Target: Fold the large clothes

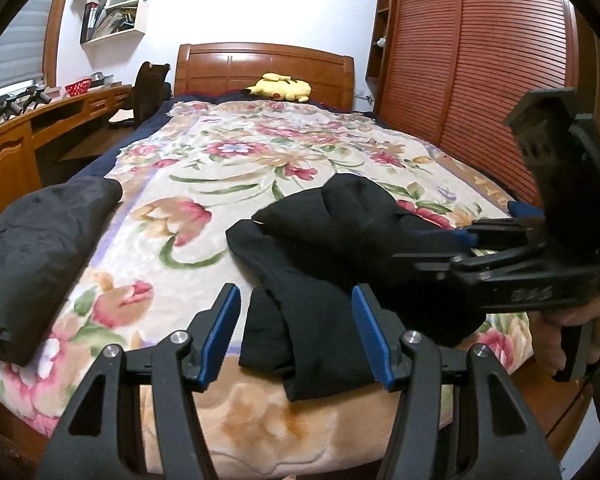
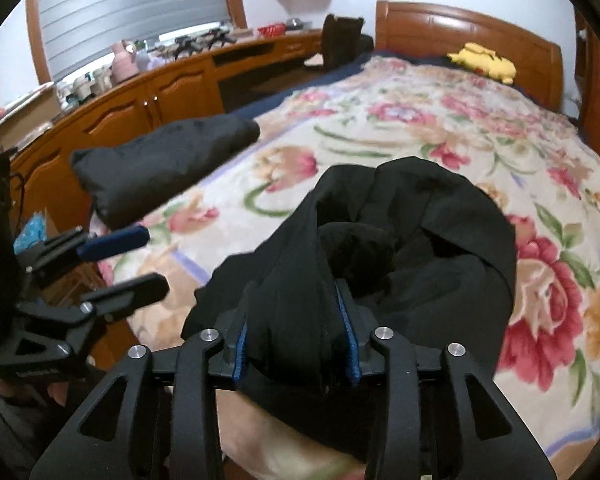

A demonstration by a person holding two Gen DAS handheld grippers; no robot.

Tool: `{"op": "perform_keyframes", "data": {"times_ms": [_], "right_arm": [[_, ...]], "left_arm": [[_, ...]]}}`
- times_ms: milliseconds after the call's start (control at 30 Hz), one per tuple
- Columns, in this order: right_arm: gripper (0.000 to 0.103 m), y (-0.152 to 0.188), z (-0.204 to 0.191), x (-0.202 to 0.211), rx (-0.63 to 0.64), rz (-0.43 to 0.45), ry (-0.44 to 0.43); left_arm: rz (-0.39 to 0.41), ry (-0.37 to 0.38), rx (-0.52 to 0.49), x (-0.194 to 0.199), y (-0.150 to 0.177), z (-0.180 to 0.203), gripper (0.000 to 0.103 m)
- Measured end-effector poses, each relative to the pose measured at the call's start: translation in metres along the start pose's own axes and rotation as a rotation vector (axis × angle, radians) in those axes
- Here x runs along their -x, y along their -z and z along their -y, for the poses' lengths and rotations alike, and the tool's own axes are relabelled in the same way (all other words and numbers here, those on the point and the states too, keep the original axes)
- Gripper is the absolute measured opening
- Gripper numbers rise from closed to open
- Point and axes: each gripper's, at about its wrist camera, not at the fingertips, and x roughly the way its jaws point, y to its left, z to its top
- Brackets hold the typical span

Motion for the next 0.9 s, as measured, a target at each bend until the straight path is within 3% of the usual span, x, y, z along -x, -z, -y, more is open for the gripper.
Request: {"op": "perform_keyframes", "data": {"times_ms": [67,167,267,367,467,567,767,900], "right_arm": [[0.067,-0.005,0.002,0.012,-0.030,0.029,-0.012],[0.074,-0.012,0.005,0.037,-0.048,0.099,0.003],[0.074,-0.016,0.012,0.057,-0.027,0.154,0.075],[0.074,-0.012,0.027,0.058,-0.027,0.141,0.186],[0.074,0.001,0.044,0.038,-0.055,0.071,0.187],[0.066,0.019,0.048,0.013,-0.046,0.001,0.167],[0.064,0.056,0.030,-0.015,0.023,-0.051,0.159],[0.064,0.057,0.029,-0.014,0.021,-0.045,0.155]], "left_arm": [[0.004,0.002,0.002,0.001,0.000,-0.002,0.057],[0.007,0.002,0.004,0.001,0.000,-0.002,0.057],[0.007,0.000,0.005,-0.001,0.000,-0.002,0.057],[0.009,-0.001,0.003,0.000,0.000,-0.002,0.057],[0.011,-0.004,0.003,0.000,0.000,-0.002,0.057],[0.015,-0.006,0.008,0.000,0.000,-0.001,0.057],[0.023,-0.005,0.022,-0.002,-0.002,-0.002,0.057],[0.016,-0.008,0.018,-0.010,-0.003,0.003,0.057]]}}
